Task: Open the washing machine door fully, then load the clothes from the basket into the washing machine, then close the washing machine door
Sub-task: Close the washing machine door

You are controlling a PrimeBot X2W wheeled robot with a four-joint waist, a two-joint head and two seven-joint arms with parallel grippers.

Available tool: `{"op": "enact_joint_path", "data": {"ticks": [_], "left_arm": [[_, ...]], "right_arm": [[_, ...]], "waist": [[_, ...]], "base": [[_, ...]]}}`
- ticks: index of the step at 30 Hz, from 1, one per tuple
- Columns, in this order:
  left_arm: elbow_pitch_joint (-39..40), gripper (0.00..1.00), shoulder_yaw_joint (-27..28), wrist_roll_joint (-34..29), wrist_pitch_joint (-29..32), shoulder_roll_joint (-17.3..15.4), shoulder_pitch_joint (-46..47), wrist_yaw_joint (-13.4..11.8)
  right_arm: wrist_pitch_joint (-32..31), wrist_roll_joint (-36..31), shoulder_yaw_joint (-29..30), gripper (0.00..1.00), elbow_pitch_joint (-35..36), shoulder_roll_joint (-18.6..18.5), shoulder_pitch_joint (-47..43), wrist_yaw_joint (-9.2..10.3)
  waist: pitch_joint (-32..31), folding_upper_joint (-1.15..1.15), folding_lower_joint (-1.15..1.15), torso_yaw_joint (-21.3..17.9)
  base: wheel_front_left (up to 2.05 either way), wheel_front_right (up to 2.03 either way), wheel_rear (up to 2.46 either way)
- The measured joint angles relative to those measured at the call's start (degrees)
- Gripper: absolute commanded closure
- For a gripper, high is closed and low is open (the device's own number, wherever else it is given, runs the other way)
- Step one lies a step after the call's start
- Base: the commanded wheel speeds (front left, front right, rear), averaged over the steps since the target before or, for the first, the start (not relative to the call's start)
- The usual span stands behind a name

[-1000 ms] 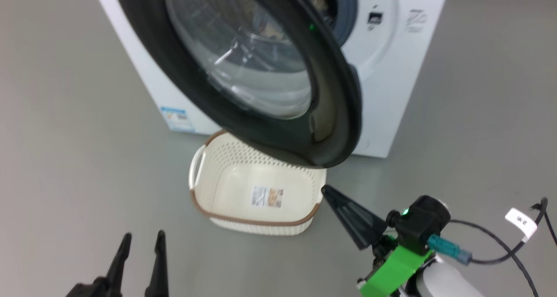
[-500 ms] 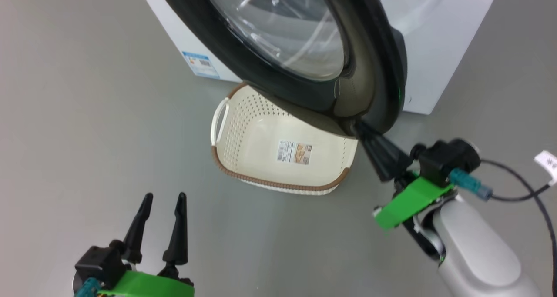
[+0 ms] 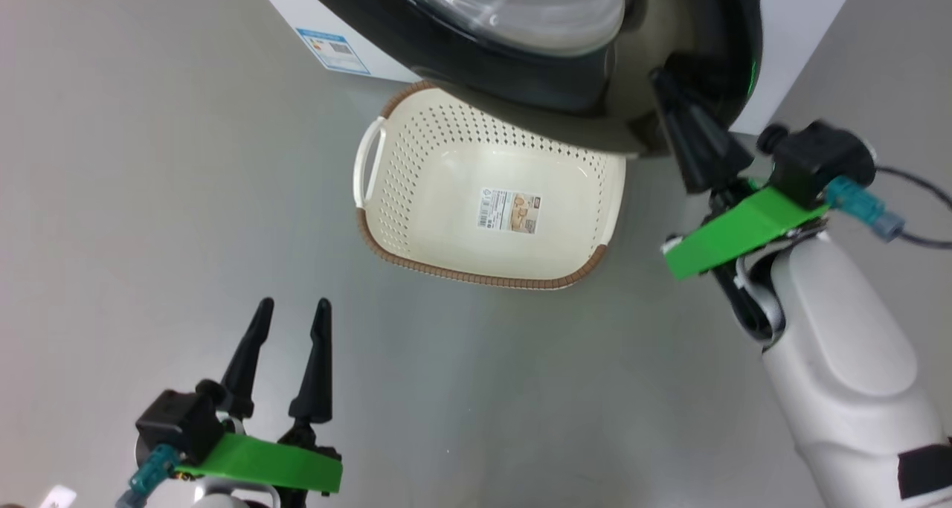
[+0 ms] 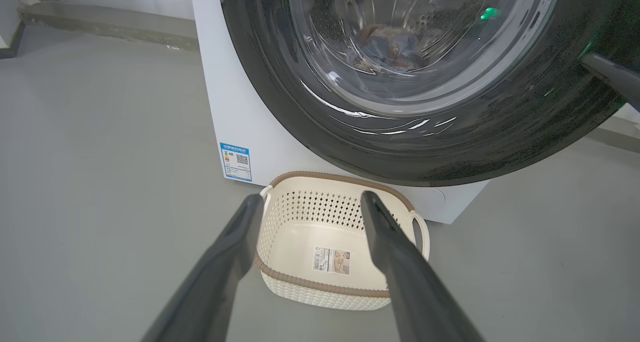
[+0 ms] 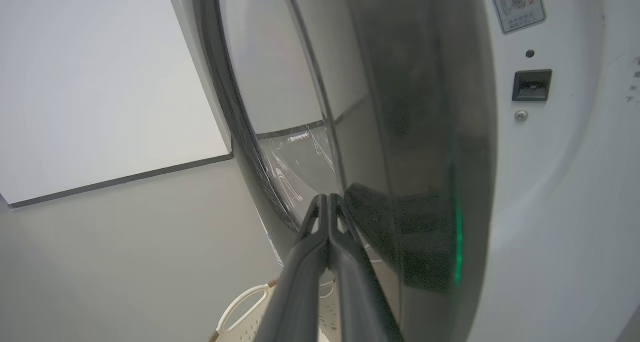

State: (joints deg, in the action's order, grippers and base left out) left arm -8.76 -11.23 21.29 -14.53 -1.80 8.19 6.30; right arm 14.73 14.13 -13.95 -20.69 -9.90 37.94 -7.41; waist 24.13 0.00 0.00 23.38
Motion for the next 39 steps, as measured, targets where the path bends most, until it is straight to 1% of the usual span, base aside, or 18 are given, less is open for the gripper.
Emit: {"op": "enact_joint_path", "data": {"ticks": [2,5,6,10,11,20,21,22,28,35,37,39], "left_arm": [[0.0,0.00,-0.1,0.0,0.0,0.0,0.8,0.0],[-0.2,0.00,-0.1,-0.1,0.0,0.0,2.3,0.1],[-0.3,0.00,-0.1,-0.2,0.0,0.0,2.9,0.5],[-0.1,0.00,-0.1,-0.3,0.0,0.1,5.1,0.6],[0.1,0.00,-0.2,-0.3,0.0,0.1,6.2,0.6],[1.0,0.00,-0.5,0.6,0.0,0.2,9.6,0.6],[1.2,0.00,-0.6,0.8,0.0,0.3,10.2,0.7],[1.2,0.00,-0.6,1.0,0.0,0.3,10.3,1.0],[1.2,0.00,-0.7,1.1,0.0,0.4,11.3,1.0],[0.9,0.00,-0.6,1.1,0.0,0.4,11.5,1.0],[0.8,0.00,-0.4,1.1,0.0,0.4,11.5,1.0],[0.8,0.00,-0.1,1.1,0.0,0.4,11.5,1.0]], "right_arm": [[0.0,0.8,1.6,1.00,-0.3,0.7,1.6,0.00],[0.0,0.8,2.4,1.00,-1.2,0.2,5.1,0.00],[0.0,0.9,2.7,1.00,-1.9,0.1,6.5,0.00],[0.0,0.9,2.2,1.00,-4.2,-1.5,12.2,0.00],[0.0,0.9,1.8,1.00,-5.3,-2.2,15.0,0.00],[0.0,2.6,1.9,1.00,-9.2,-2.9,25.8,-0.02],[0.0,2.6,1.8,1.00,-9.7,-2.8,27.3,-0.52],[0.1,2.4,1.7,1.00,-9.9,-2.7,28.0,-0.77],[0.1,1.8,2.5,1.00,-11.2,-0.4,30.4,-2.08],[0.0,1.7,3.0,1.00,-12.0,0.6,30.6,-2.25],[0.0,1.9,2.7,1.00,-12.1,0.5,30.3,-2.23],[0.0,3.5,1.7,1.00,-11.7,-0.2,29.9,-1.83]], "waist": [[0.7,0.00,0.00,-0.3],[2.1,0.00,0.00,-0.7],[2.6,0.00,0.00,-0.8],[4.6,0.00,0.00,-1.2],[5.7,0.00,0.00,-1.4],[10.8,0.00,0.00,-2.5],[11.8,0.00,0.00,-2.7],[12.2,0.00,0.00,-2.8],[13.8,0.00,0.00,-3.8],[13.3,0.00,0.00,-4.7],[12.8,0.00,0.00,-5.0],[12.2,0.00,0.00,-5.2]], "base": [[0.00,0.00,0.00],[0.00,0.00,0.00],[0.00,0.00,0.00],[0.00,0.00,0.00],[0.00,0.00,0.00],[0.00,0.00,0.00],[0.00,0.00,0.00],[0.00,0.00,0.00],[0.00,0.00,0.00],[0.00,0.00,0.00],[0.00,0.00,0.00],[0.00,0.00,0.00]]}}
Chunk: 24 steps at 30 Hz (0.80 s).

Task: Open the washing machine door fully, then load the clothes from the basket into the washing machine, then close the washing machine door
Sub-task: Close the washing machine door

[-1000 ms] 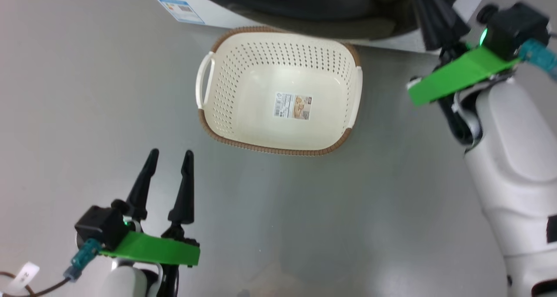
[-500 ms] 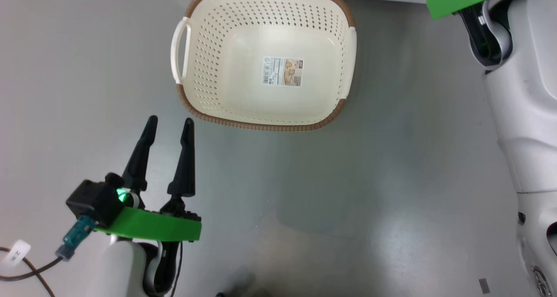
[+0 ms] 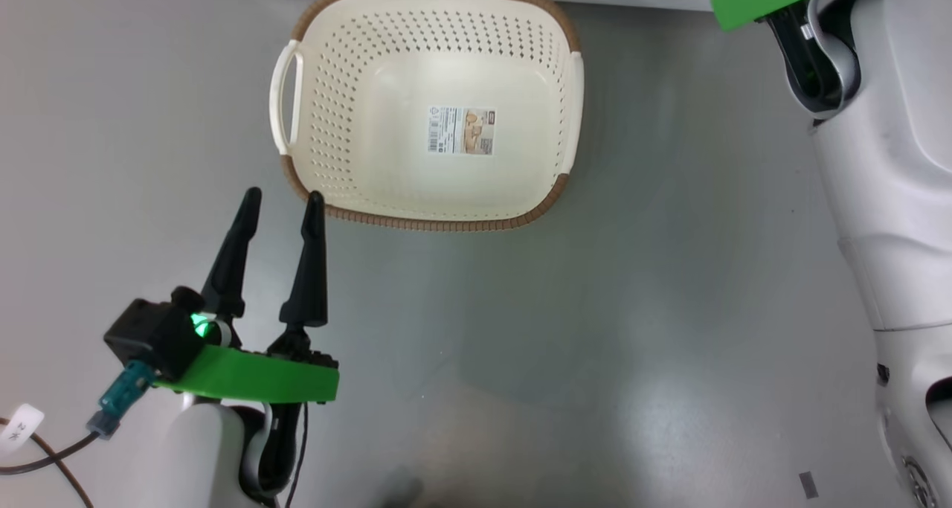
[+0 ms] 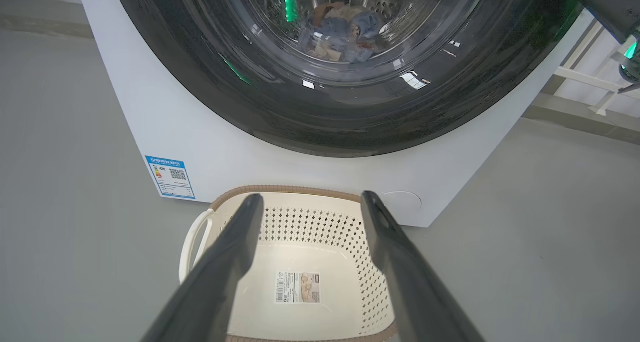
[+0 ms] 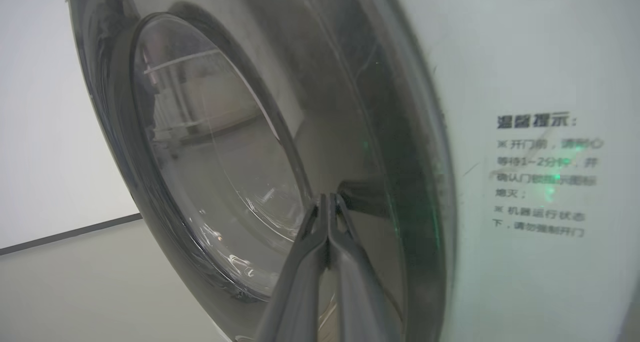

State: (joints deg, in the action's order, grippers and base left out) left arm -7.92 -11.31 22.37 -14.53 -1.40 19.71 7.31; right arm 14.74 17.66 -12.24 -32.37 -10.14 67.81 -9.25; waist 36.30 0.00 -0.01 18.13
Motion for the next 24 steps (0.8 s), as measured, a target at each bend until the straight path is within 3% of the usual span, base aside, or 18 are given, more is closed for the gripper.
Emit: {"op": "enact_joint_path", "data": {"ticks": [9,24], "left_arm": [[0.0,0.00,1.8,-1.0,0.0,0.0,-0.3,0.0],[-0.5,0.00,5.5,-3.2,0.0,0.0,-5.2,0.0]], "right_arm": [[0.0,3.7,-1.4,1.00,2.4,-3.5,-5.6,1.60],[0.0,6.9,-0.5,1.00,8.4,-3.8,-21.9,1.60]], "waist": [[-3.4,0.00,0.01,-1.5],[-10.9,0.00,0.00,-4.7]], "base": [[0.00,0.00,0.00],[0.00,0.00,0.00]]}}
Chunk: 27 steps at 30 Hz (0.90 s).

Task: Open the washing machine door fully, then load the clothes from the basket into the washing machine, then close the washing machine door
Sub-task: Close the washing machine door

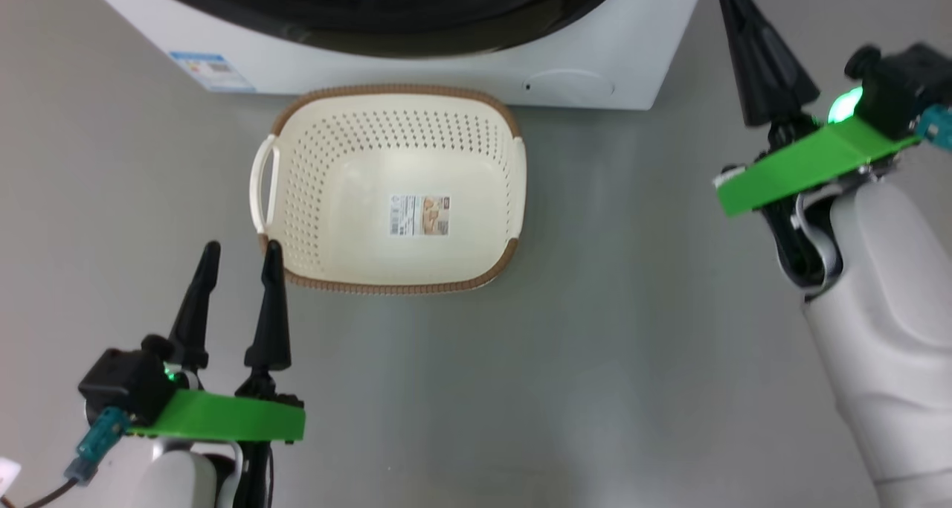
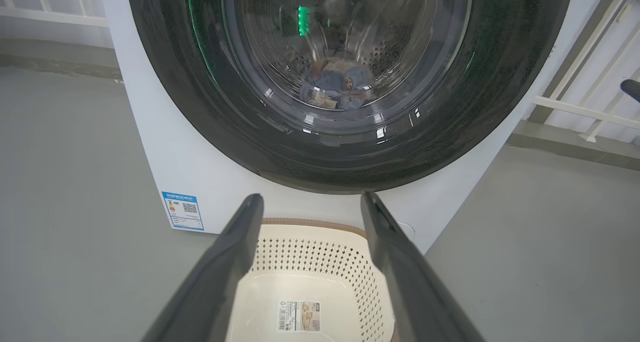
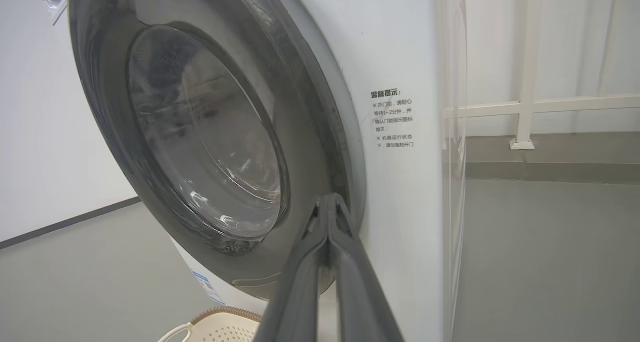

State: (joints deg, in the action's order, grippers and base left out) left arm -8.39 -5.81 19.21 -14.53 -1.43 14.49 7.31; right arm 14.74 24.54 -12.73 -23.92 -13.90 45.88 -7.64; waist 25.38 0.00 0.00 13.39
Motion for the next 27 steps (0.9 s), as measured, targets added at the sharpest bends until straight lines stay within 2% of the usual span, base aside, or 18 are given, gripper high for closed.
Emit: {"op": "enact_joint_path", "data": {"ticks": [3,4,7,8,21,27], "left_arm": [[0.0,0.00,0.7,-0.3,0.0,0.0,-1.5,0.0],[0.0,0.00,0.9,-0.5,0.0,0.0,-2.0,0.0],[0.0,0.00,1.6,-0.6,0.0,-0.1,-3.4,0.0],[0.0,0.00,1.9,-0.9,0.0,-0.1,-3.9,0.0],[0.9,0.00,5.5,-3.0,0.0,-0.4,-10.3,0.0],[1.2,0.00,6.5,-3.0,0.0,-0.4,-12.4,-0.1]], "right_arm": [[0.0,0.0,0.6,1.00,1.1,0.5,-3.5,0.00],[0.0,0.1,0.9,0.96,1.2,0.8,-4.6,0.00],[0.0,0.2,2.1,0.41,1.7,1.7,-7.4,0.01],[0.0,0.2,2.6,0.00,1.8,2.0,-8.2,0.01],[0.0,-1.7,5.3,0.00,2.7,5.3,-19.9,0.01],[0.0,-3.4,6.8,0.00,4.9,5.7,-24.6,0.01]], "waist": [[-1.8,0.00,0.00,-0.8],[-2.4,0.00,0.00,-1.1],[-4.2,0.00,0.00,-2.0],[-4.8,0.00,0.00,-2.4],[-12.7,0.00,0.00,-6.3],[-15.3,0.00,0.00,-8.6]], "base": [[0.00,0.00,0.00],[0.00,0.00,0.00],[0.00,0.00,0.00],[0.00,0.00,0.00],[0.00,0.00,0.00],[0.00,0.00,0.00]]}}
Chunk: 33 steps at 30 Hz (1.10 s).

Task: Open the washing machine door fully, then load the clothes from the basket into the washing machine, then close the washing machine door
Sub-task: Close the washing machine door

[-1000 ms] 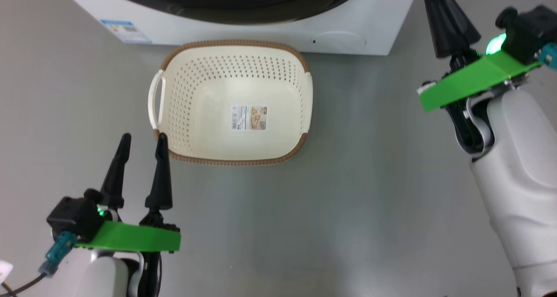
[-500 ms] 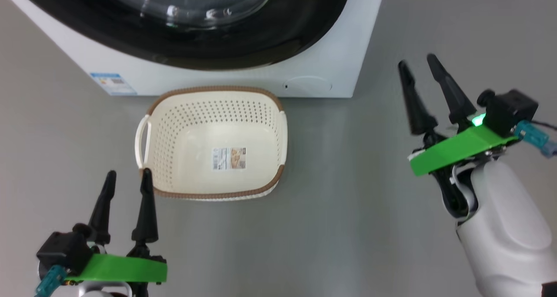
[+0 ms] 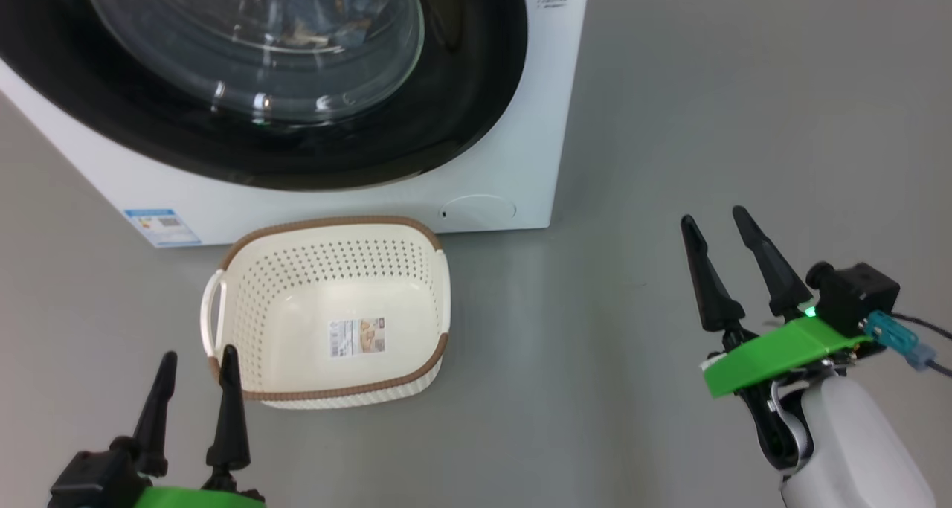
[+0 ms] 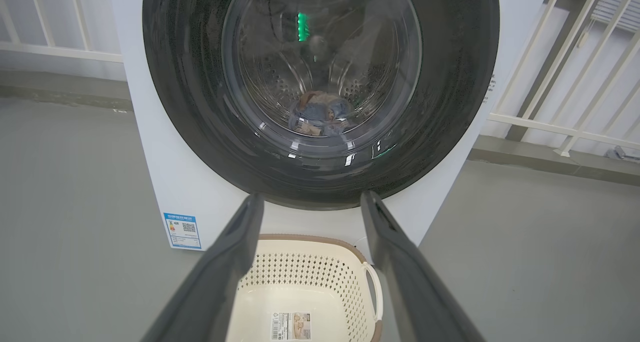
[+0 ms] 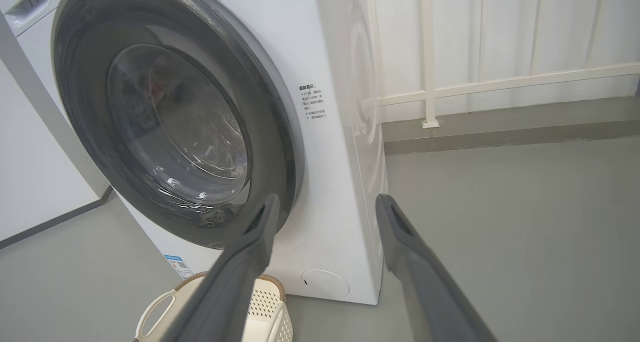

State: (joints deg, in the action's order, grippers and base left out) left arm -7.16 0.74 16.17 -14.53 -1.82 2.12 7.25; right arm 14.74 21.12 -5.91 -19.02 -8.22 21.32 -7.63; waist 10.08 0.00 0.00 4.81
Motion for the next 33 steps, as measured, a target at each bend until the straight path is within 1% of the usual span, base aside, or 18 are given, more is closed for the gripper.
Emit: {"op": "enact_joint_path", "data": {"ticks": [5,15,26,33], "left_arm": [[0.5,0.00,0.5,-0.4,0.0,0.0,-2.0,-0.6],[1.9,0.00,0.5,-1.6,0.0,-0.1,-6.9,-3.2],[2.8,0.00,-0.2,-2.9,0.0,-0.2,-9.2,-5.5],[3.3,0.00,-0.4,-3.1,0.0,-0.2,-11.2,-6.5]], "right_arm": [[0.0,-0.9,1.6,0.00,2.3,1.0,-4.3,0.00],[0.0,-4.4,3.4,0.00,5.6,3.0,-12.0,0.00],[0.0,-6.5,4.9,0.00,6.5,4.4,-15.3,0.00],[0.0,-6.4,6.2,0.00,6.8,4.9,-16.8,0.00]], "waist": [[-2.0,0.00,0.00,-1.6],[-6.4,0.00,0.00,-3.9],[-9.0,0.00,0.00,-4.9],[-10.2,0.00,0.00,-5.4]], "base": [[0.00,0.00,0.00],[0.00,0.00,0.00],[0.00,0.00,0.00],[0.00,0.00,0.00]]}}
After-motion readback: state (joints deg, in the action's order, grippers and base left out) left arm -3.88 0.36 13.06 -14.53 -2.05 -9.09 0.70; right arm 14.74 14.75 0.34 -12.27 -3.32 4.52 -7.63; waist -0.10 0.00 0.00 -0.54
